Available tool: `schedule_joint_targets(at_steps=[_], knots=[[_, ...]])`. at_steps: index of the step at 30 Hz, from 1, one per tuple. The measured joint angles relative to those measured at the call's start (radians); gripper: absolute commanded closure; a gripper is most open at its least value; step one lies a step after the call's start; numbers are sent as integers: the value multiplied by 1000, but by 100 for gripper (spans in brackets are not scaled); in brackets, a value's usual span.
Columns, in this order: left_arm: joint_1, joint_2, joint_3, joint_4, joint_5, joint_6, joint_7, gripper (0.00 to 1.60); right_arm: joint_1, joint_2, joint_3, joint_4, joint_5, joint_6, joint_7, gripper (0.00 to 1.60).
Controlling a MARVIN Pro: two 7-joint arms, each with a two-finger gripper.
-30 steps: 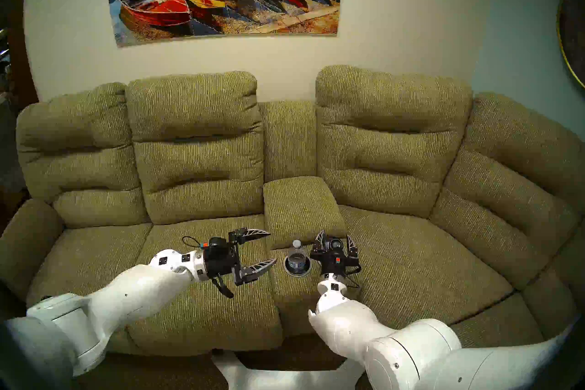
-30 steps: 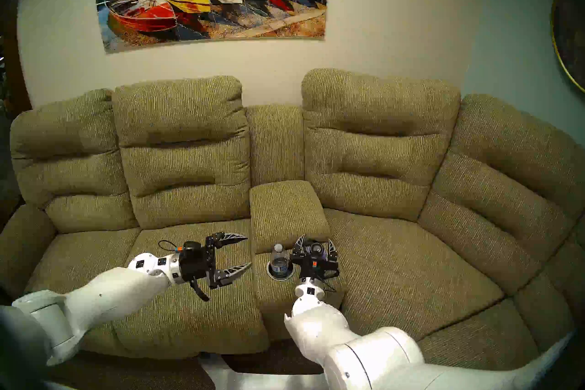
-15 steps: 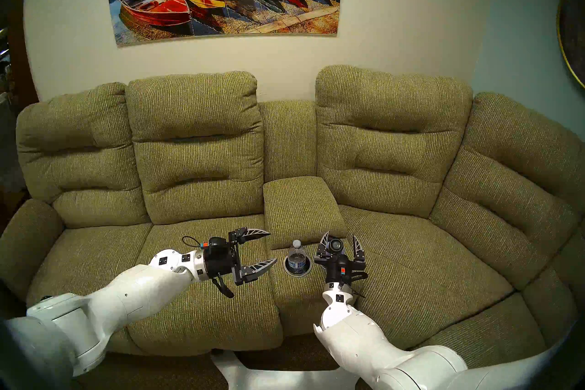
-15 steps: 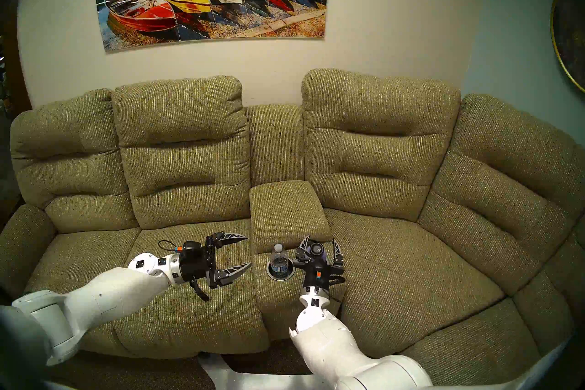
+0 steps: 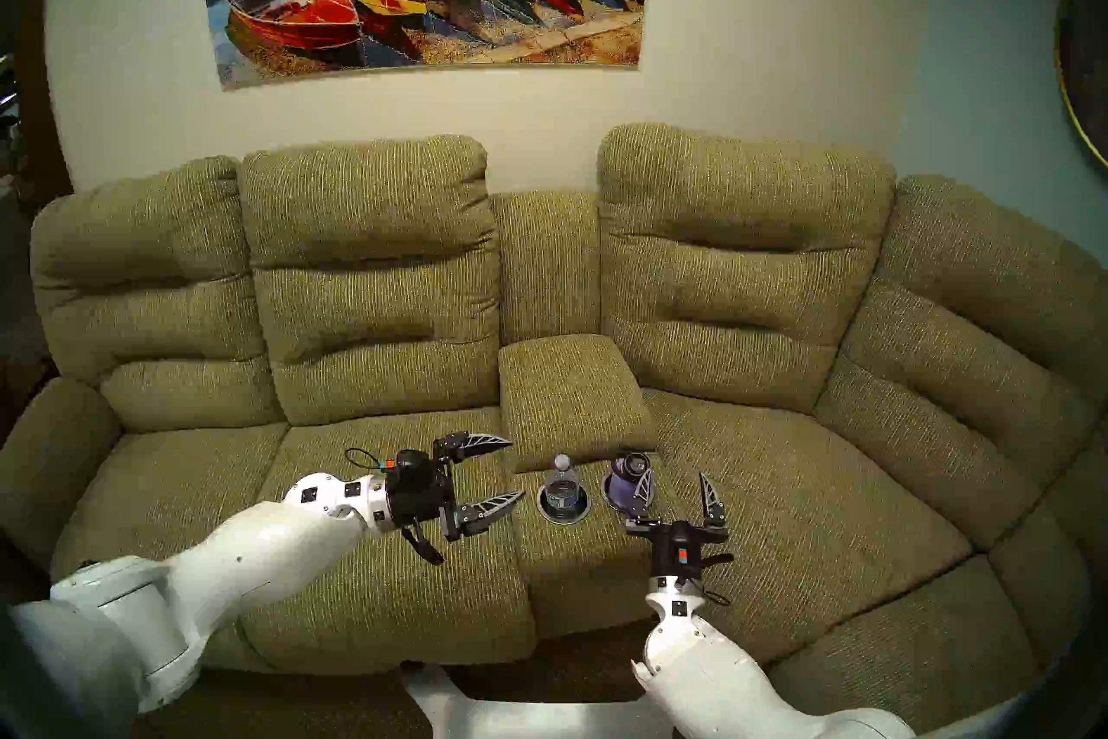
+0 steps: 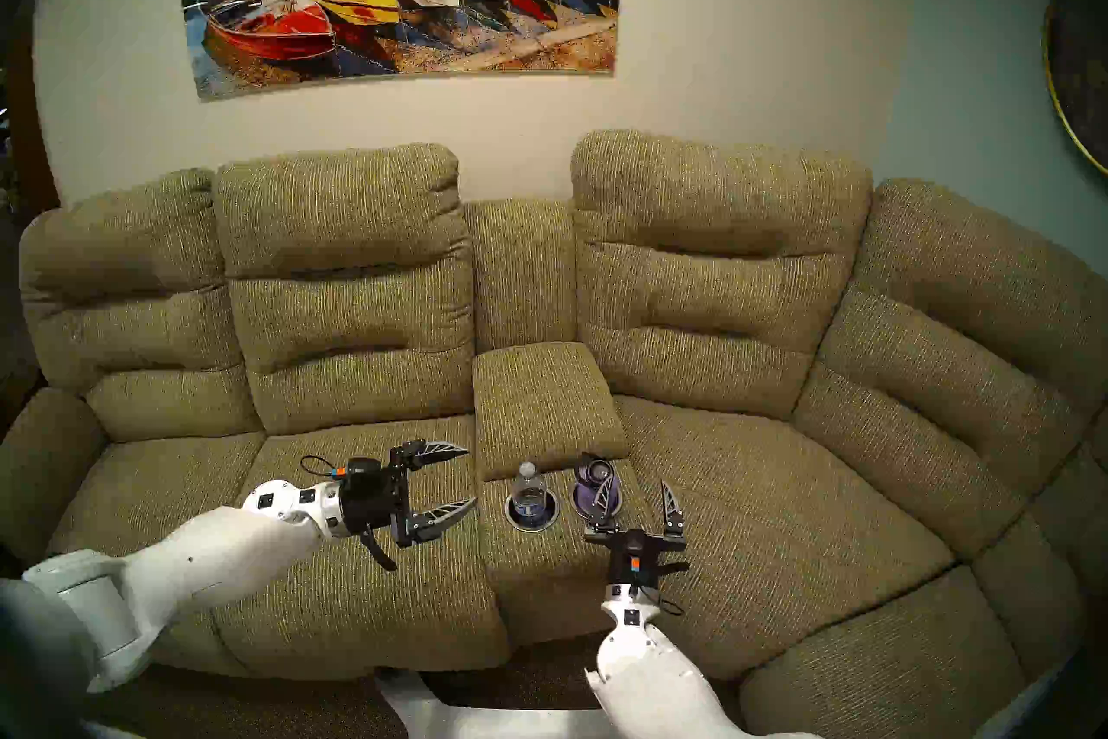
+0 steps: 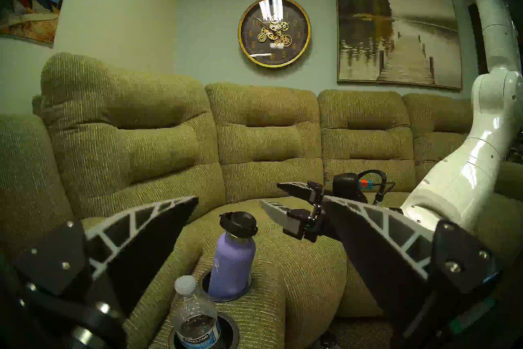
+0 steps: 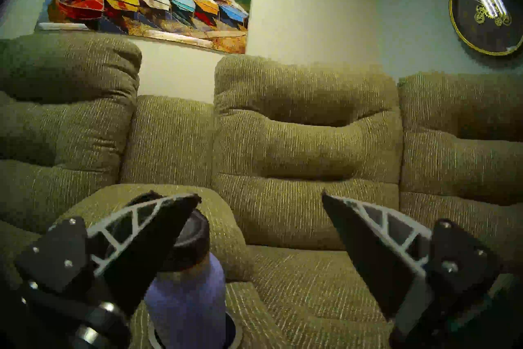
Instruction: Put bottles into cup holders
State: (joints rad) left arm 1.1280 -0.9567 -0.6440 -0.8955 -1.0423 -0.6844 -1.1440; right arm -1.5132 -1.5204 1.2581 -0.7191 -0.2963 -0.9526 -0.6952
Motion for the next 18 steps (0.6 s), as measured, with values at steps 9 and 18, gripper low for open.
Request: schedule_joint_targets(at_steps=[9, 18], knots=[[0, 0, 1, 0, 0, -1, 0, 0, -111, 39, 0, -127, 1, -1, -48, 0], [0, 1, 2, -1, -1, -1, 0, 0, -199, 63, -6, -253, 43, -1, -82, 0]])
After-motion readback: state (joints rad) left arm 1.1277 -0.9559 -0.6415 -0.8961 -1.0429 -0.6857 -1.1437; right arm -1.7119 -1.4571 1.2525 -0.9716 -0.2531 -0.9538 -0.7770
